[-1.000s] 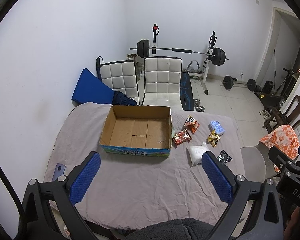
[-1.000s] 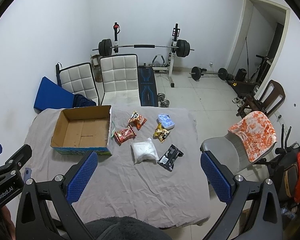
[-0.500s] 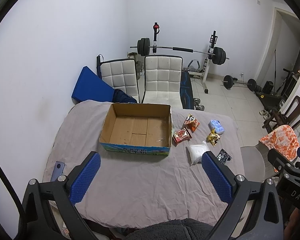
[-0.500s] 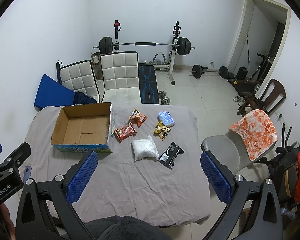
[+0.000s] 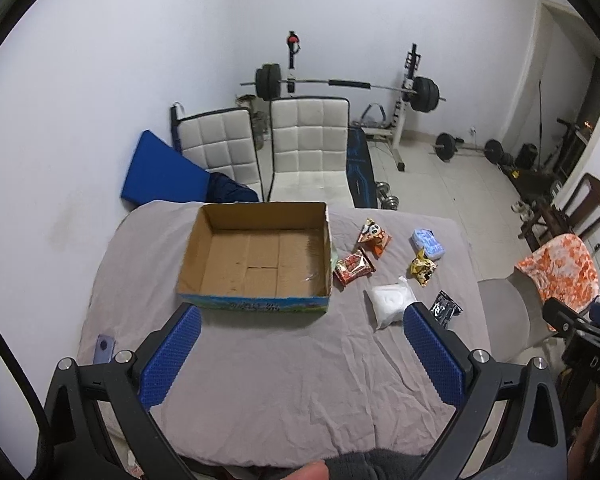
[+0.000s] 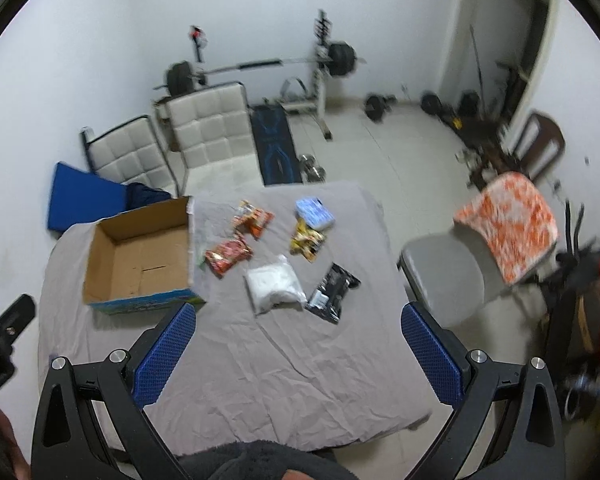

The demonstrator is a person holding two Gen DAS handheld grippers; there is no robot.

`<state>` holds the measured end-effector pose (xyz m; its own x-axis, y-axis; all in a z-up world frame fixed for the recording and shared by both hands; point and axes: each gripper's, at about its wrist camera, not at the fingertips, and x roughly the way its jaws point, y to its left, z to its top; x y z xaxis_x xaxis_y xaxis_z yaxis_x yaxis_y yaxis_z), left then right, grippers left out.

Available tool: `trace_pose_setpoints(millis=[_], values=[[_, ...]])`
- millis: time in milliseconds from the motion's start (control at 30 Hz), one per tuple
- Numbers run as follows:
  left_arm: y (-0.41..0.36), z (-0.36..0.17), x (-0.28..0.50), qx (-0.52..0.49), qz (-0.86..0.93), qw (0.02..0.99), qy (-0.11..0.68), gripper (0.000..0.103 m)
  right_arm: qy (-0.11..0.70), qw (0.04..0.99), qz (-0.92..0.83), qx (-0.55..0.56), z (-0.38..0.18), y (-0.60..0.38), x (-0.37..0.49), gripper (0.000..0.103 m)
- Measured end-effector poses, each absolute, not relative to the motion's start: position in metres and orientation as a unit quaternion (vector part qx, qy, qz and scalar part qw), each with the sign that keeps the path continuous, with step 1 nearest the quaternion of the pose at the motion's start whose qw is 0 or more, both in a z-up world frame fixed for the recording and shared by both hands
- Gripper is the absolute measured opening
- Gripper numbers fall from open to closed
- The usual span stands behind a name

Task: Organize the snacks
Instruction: 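Grasp the red-green pastry pack with the left gripper while the right grasps the black bag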

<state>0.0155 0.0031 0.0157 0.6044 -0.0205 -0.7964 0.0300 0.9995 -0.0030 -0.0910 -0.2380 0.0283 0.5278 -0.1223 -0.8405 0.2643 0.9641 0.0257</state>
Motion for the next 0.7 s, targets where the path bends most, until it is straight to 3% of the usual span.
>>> trace_pose_setpoints(millis=[333, 533, 700], values=[[-0.057, -0.083, 0.156, 0.022, -0.066, 0.851, 0.52, 0.103, 0.588, 0.78, -0.151, 0.155, -0.129, -0.349, 0.028, 0.103], [-0.132, -0.193, 0.246, 0.156, -0.107, 0.789, 0.585, 0.097, 0.654, 0.72, -0.156, 0.174, -0.257, -0.387, 0.103, 0.103], [-0.176, -0.272, 0.292, 0.266, -0.12, 0.733, 0.615, 0.096, 0.693, 0.678, -0.153, 0.192, -0.33, -0.392, 0.13, 0.103]])
